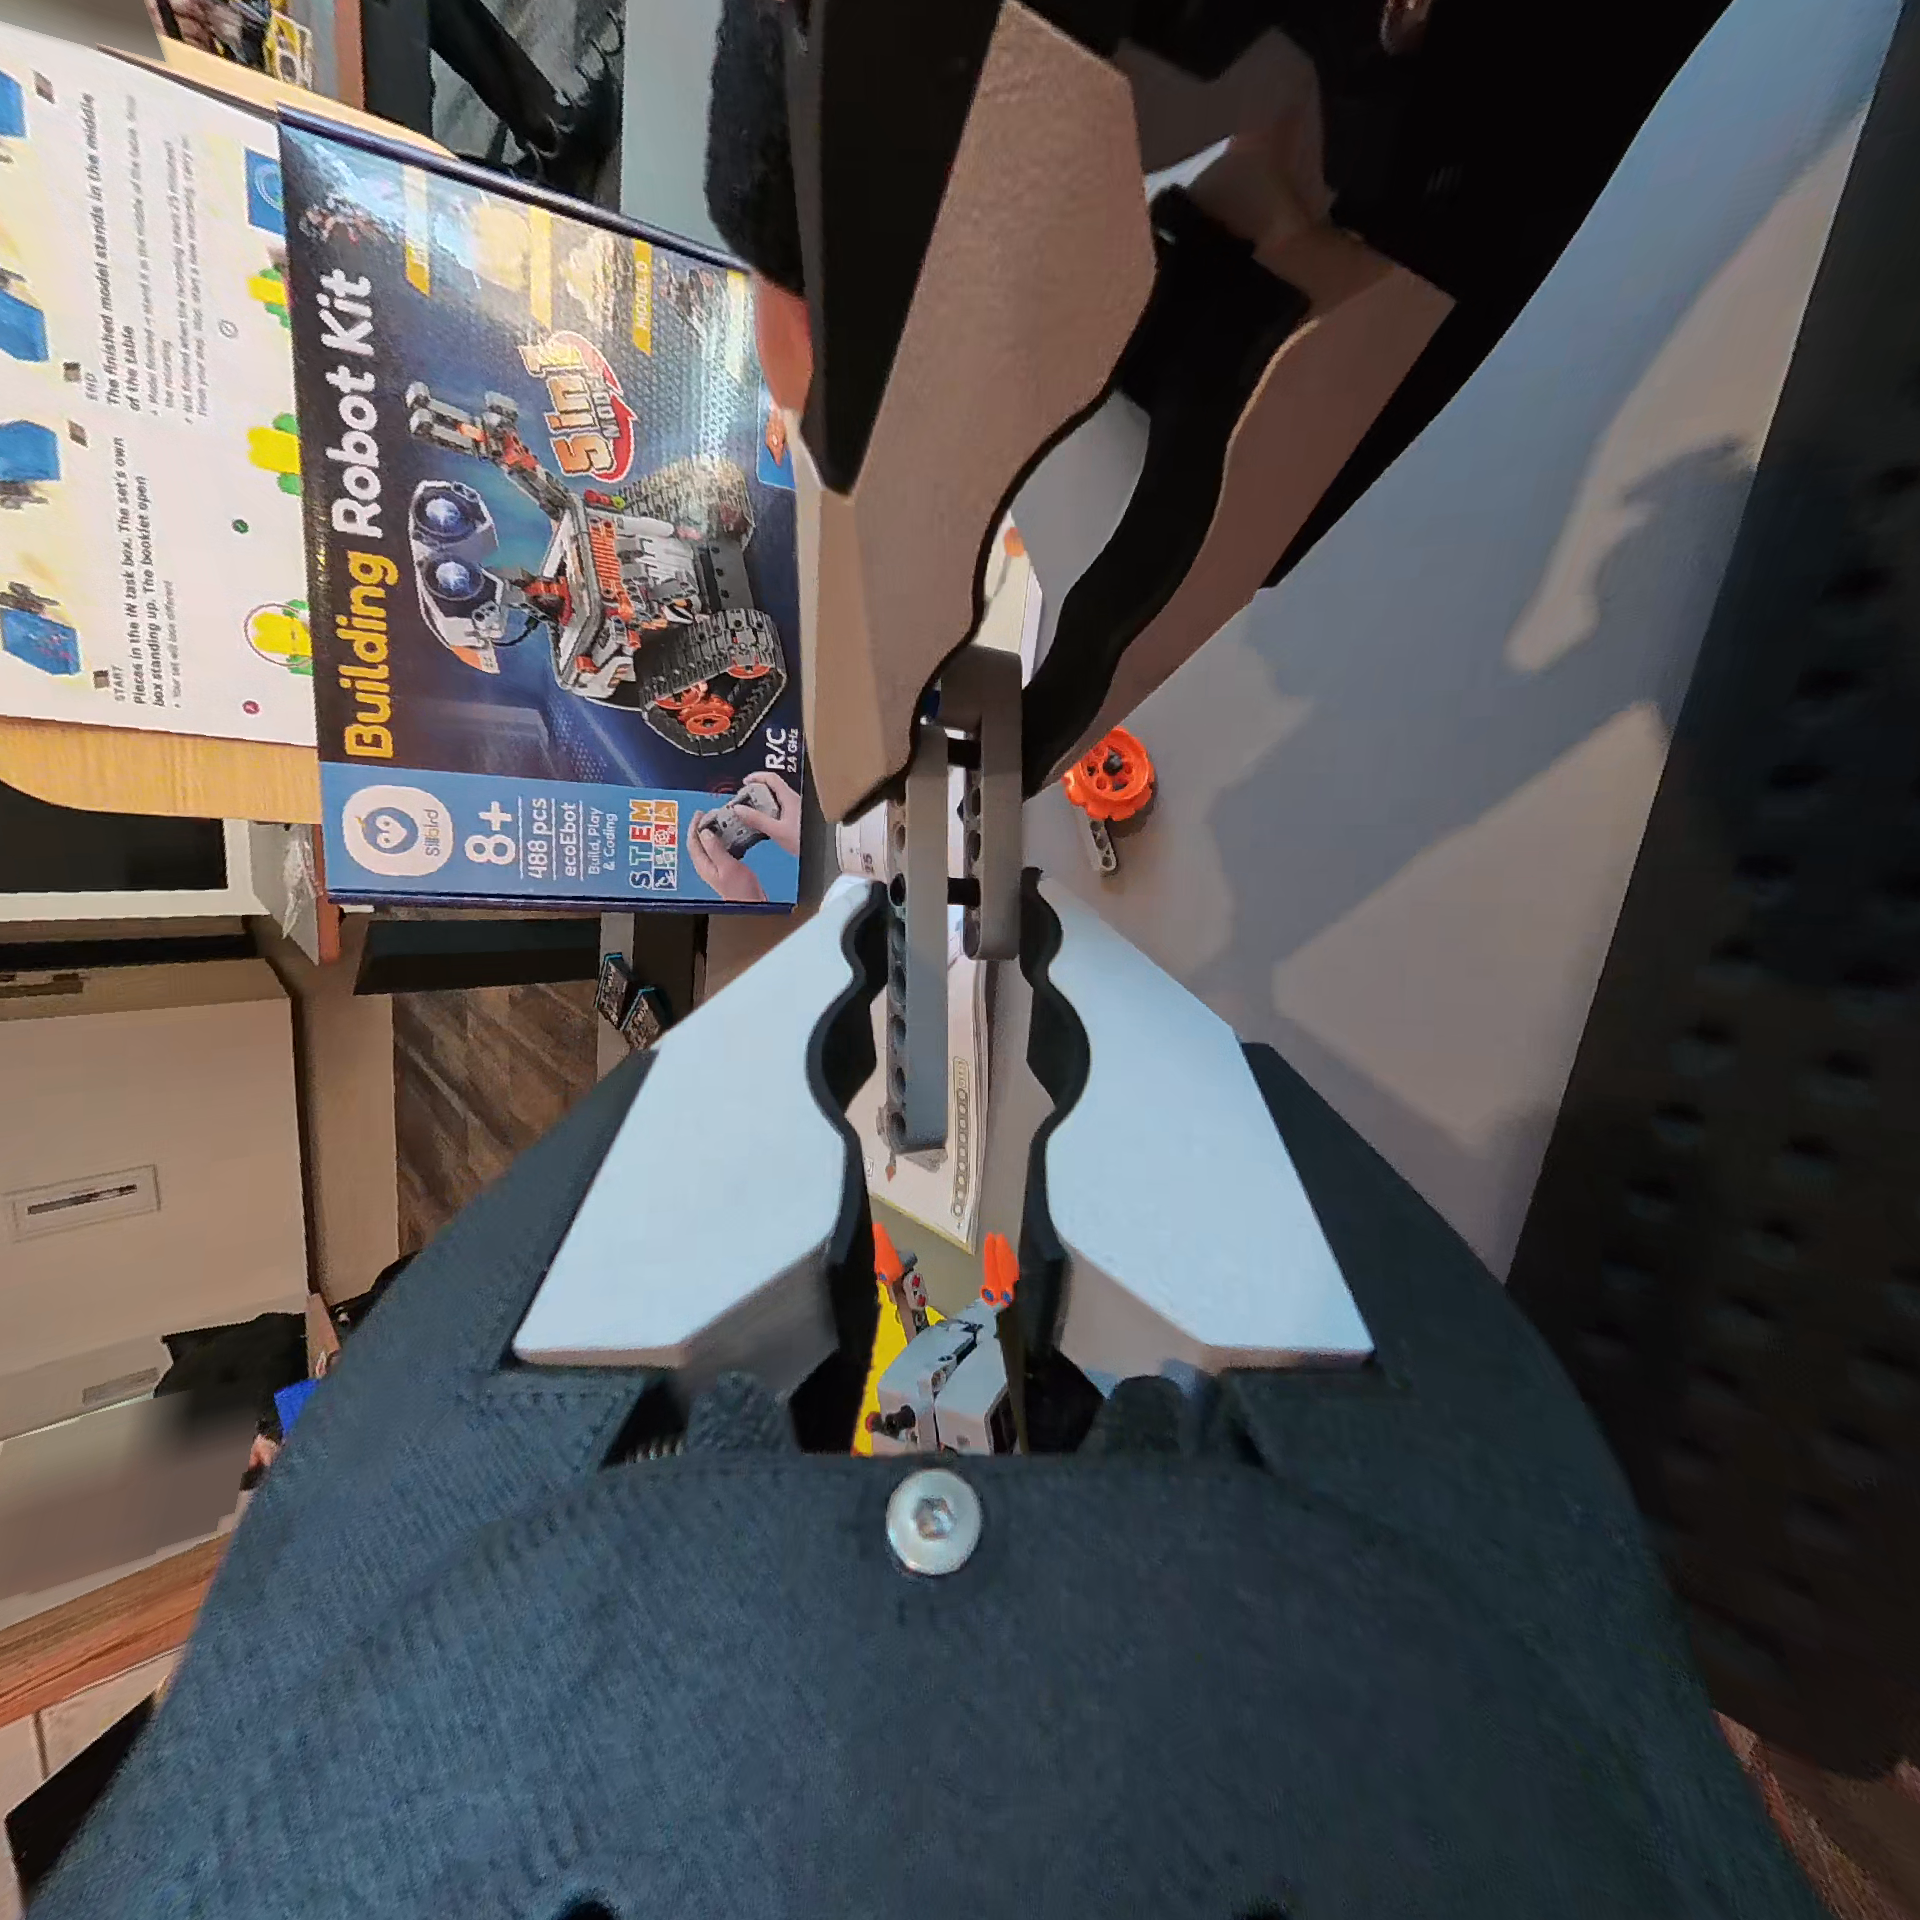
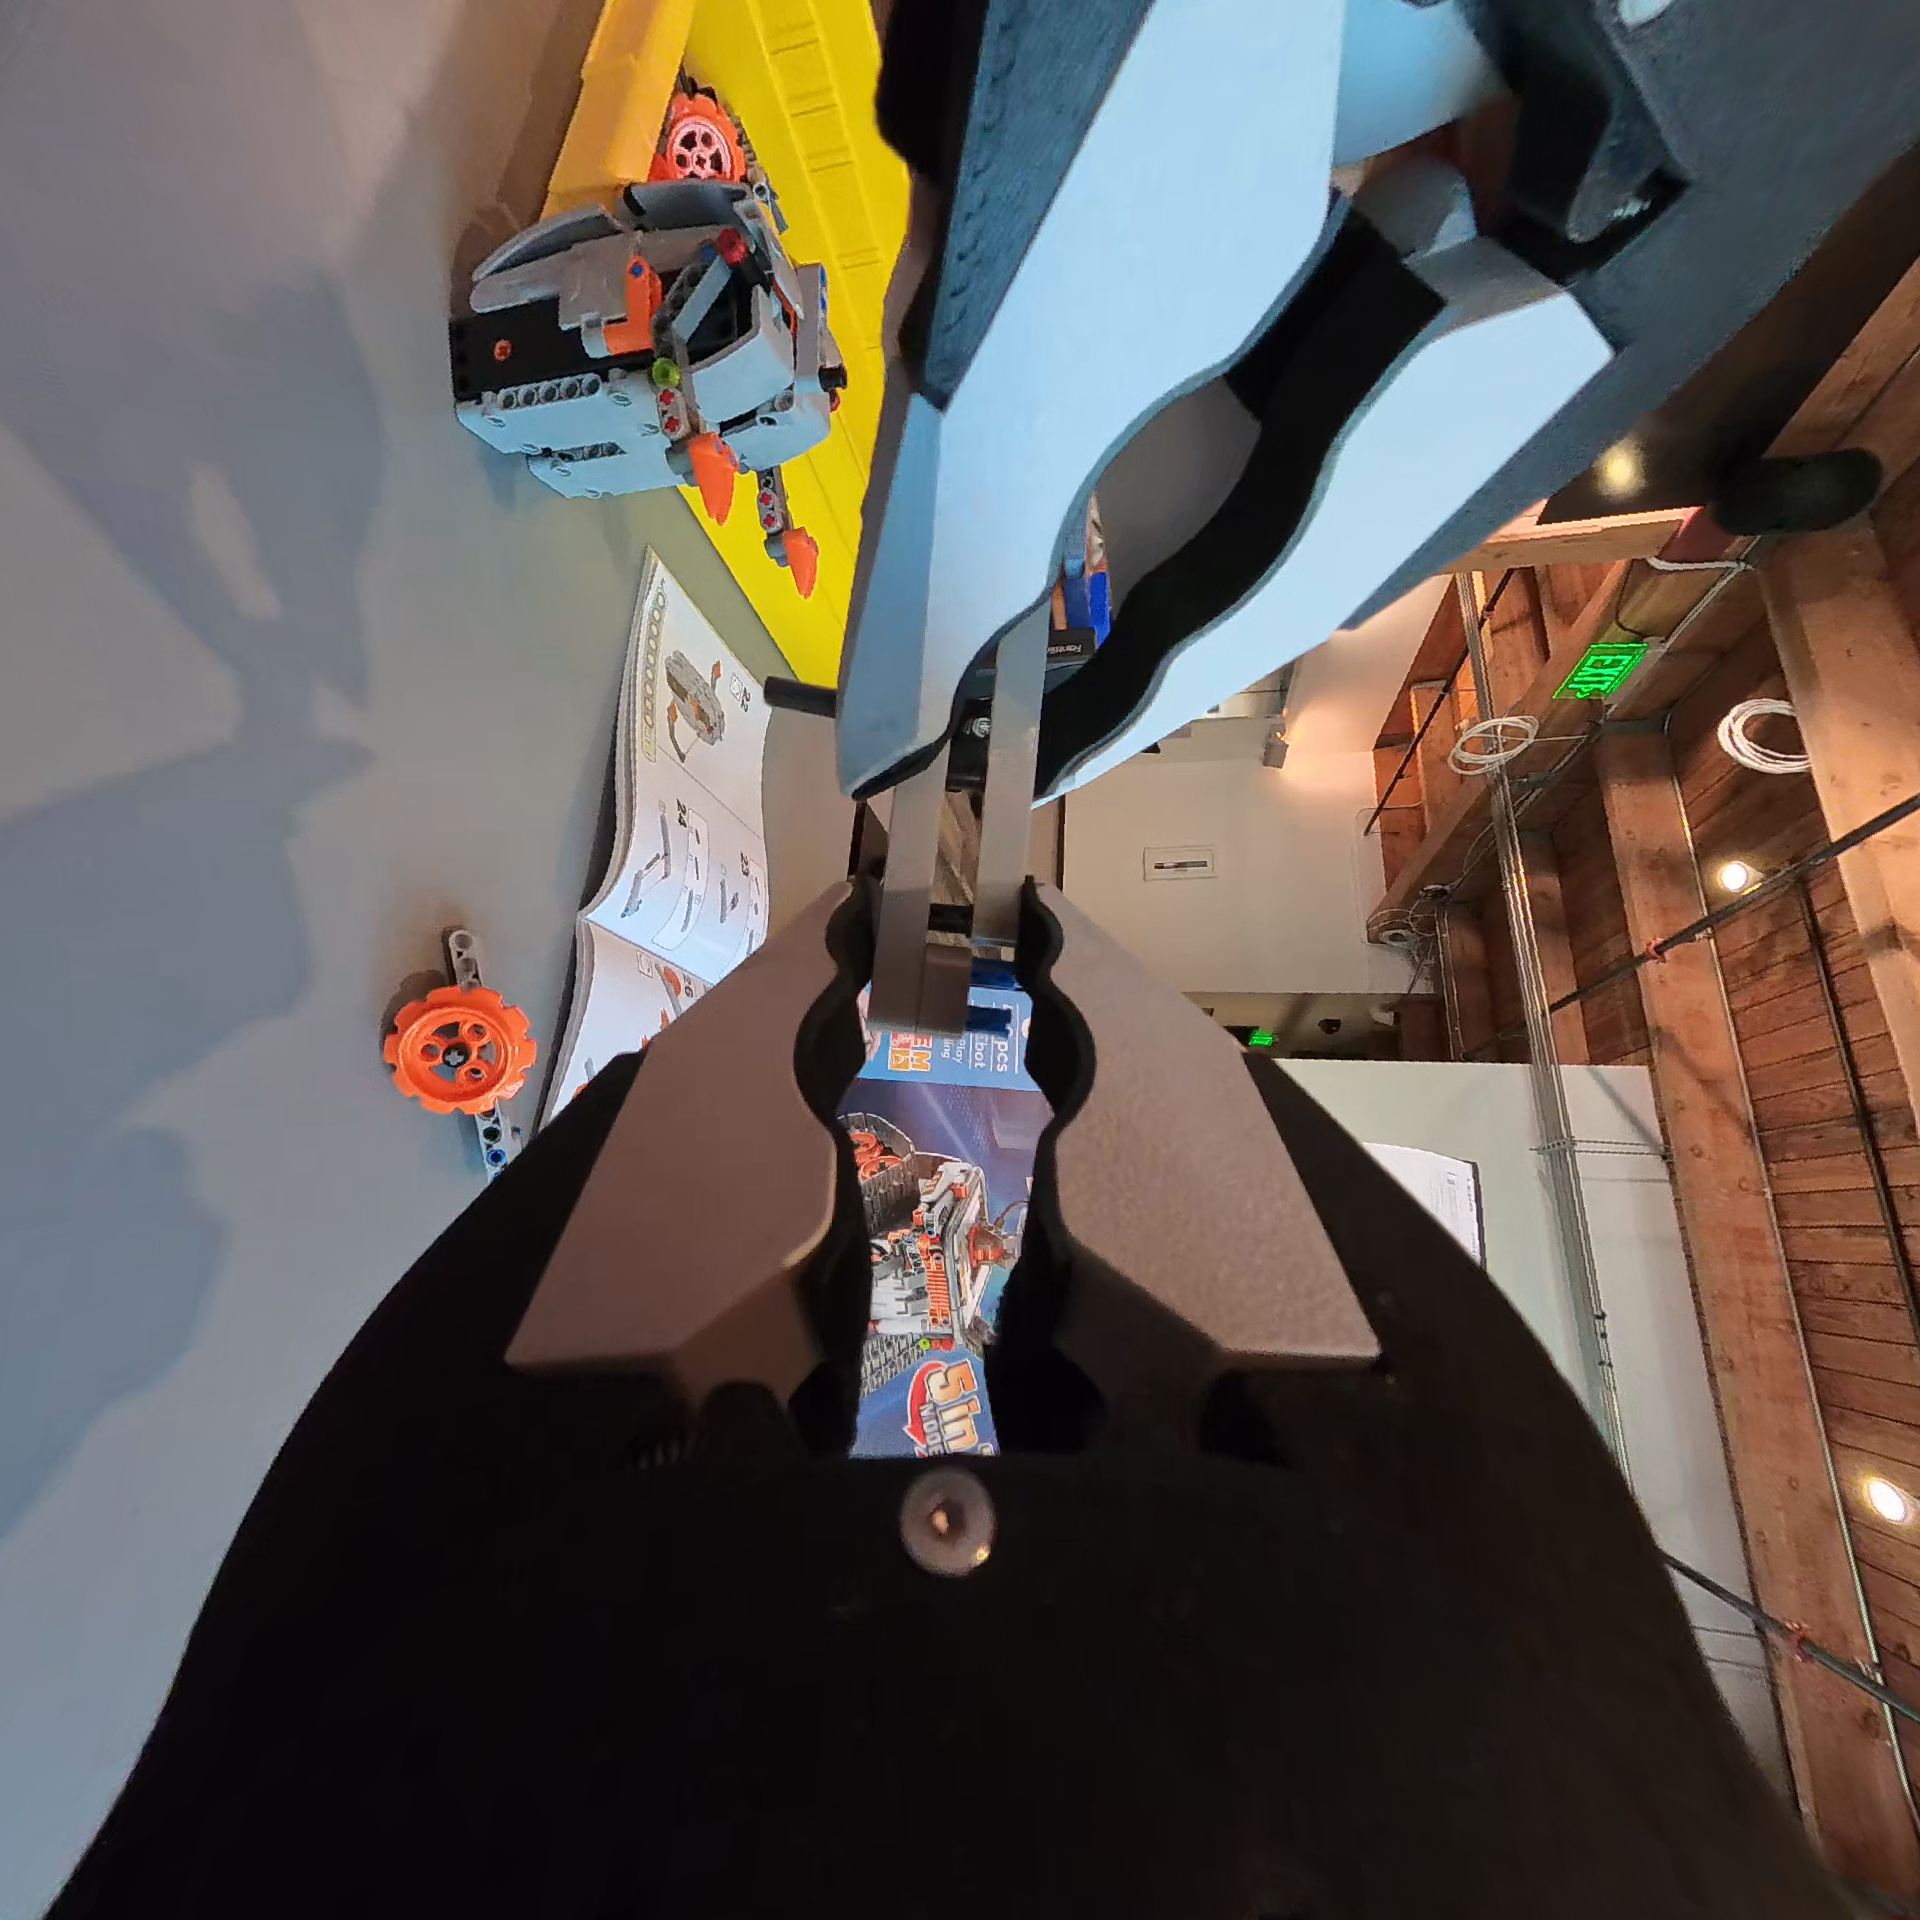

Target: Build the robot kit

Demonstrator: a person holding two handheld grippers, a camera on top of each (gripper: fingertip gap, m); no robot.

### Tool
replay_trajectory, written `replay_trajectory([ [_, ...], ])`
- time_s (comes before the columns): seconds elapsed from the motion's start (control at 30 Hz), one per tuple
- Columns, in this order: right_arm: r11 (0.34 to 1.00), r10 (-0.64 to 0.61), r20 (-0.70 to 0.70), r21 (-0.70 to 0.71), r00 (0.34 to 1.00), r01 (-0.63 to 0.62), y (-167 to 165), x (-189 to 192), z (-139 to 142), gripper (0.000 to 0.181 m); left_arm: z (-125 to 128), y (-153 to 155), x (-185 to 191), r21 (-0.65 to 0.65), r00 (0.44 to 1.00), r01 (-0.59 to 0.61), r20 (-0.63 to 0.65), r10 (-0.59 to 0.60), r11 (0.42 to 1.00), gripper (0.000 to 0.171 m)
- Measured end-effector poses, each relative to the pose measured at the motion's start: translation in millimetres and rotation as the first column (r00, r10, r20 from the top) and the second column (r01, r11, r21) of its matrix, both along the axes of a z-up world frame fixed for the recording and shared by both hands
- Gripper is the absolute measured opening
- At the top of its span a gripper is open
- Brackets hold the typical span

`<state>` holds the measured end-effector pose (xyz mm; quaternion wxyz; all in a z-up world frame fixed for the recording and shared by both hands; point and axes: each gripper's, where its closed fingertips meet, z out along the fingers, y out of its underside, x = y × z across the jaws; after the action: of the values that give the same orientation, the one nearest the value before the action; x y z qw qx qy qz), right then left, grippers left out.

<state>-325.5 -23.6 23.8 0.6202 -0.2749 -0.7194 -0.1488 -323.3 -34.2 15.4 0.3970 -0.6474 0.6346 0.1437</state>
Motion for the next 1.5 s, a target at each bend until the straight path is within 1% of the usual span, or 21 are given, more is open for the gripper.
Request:
replay_trajectory([
  [0.1,0.999,0.013,0.000,-0.032,1.000,-0.013,-1,-1,-3,0.025,-2,0,-2,0.010,1.000,-0.001,-0.031,0.001,1.000,0.023],
  [0.2,0.997,0.016,-0.008,-0.075,1.000,-0.017,0,-1,-3,0.025,-2,3,-3,0.061,0.999,0.002,-0.053,0.001,0.998,0.022],
  [0.3,0.999,0.037,0.005,-0.034,0.999,-0.037,-3,-2,-3,0.025,-5,6,-4,0.093,0.996,0.008,-0.090,0.000,0.996,0.022],
  [0.43,0.999,0.044,0.048,-0.022,0.998,-0.043,-2,-2,-13,0.025,-16,5,-4,0.012,0.997,-0.009,-0.081,0.010,1.000,0.021],
  [0.5,0.998,0.056,0.058,-0.024,0.997,-0.055,-3,-2,-15,0.025,-18,4,-3,-0.033,0.999,-0.013,-0.047,0.011,0.999,0.021],
  [0.6,0.997,0.073,0.077,-0.012,0.994,-0.072,-5,-1,-17,0.026,-18,-3,0,-0.151,0.999,-0.008,0.039,0.014,0.989,0.022],
  [0.63,0.997,0.083,0.078,-0.007,0.993,-0.082,-6,-1,-17,0.026,-18,-6,1,-0.207,0.998,0.000,0.066,0.014,0.978,0.023],
  [0.7,0.995,0.104,0.092,-0.001,0.990,-0.104,-10,-1,-18,0.026,-21,-14,2,-0.359,0.995,0.004,0.096,0.032,0.933,0.027],
  [0.77,0.993,0.115,0.109,0.017,0.987,-0.118,-12,-2,-21,0.026,-20,-17,4,-0.455,0.992,0.020,0.122,0.040,0.890,0.030],
  [0.8,0.992,0.115,0.116,0.027,0.987,-0.119,-13,-2,-22,0.026,-21,-20,3,-0.502,0.992,0.028,0.121,0.038,0.864,0.026],
  [0.87,0.990,0.128,0.121,0.044,0.984,-0.134,-14,-2,-23,0.026,-23,-23,0,-0.578,0.994,0.026,0.102,0.041,0.816,0.025],
  [0.9,0.988,0.142,0.120,0.049,0.983,-0.149,-16,-2,-23,0.026,-25,-26,-1,-0.617,0.995,0.030,0.095,0.037,0.786,0.020],
  [0.97,0.983,0.162,0.127,0.070,0.979,-0.172,-19,-2,-24,0.026,-27,-30,2,-0.672,0.993,0.046,0.108,0.037,0.739,0.014],
  [1.03,0.984,0.152,0.126,0.070,0.980,-0.162,-17,-2,-24,0.026,-30,-33,5,-0.719,0.993,0.055,0.113,0.039,0.693,0.010],
  [1.1,0.984,0.160,0.112,0.063,0.981,-0.167,-18,-3,-22,0.026,-35,-34,3,-0.738,0.996,0.035,0.079,0.035,0.674,0.010],
  [1.2,0.984,0.159,0.119,0.058,0.980,-0.167,-16,0,-22,0.026,-43,-32,4,-0.742,0.998,0.015,0.054,0.038,0.670,0.008],
  [1.3,0.983,0.164,0.119,0.066,0.979,-0.173,-15,0,-22,0.025,-44,-27,5,-0.739,0.997,0.007,0.060,0.055,0.674,0.006],
  [1.4,0.982,0.165,0.109,0.069,0.980,-0.174,-13,1,-20,0.025,-42,-25,6,-0.750,0.992,0.010,0.091,0.089,0.662,0.006],
  [1.5,0.976,0.185,0.093,0.101,0.978,-0.194,-14,0,-17,0.026,-40,-27,6,-0.778,0.984,0.003,0.113,0.135,0.629,0.006],
])
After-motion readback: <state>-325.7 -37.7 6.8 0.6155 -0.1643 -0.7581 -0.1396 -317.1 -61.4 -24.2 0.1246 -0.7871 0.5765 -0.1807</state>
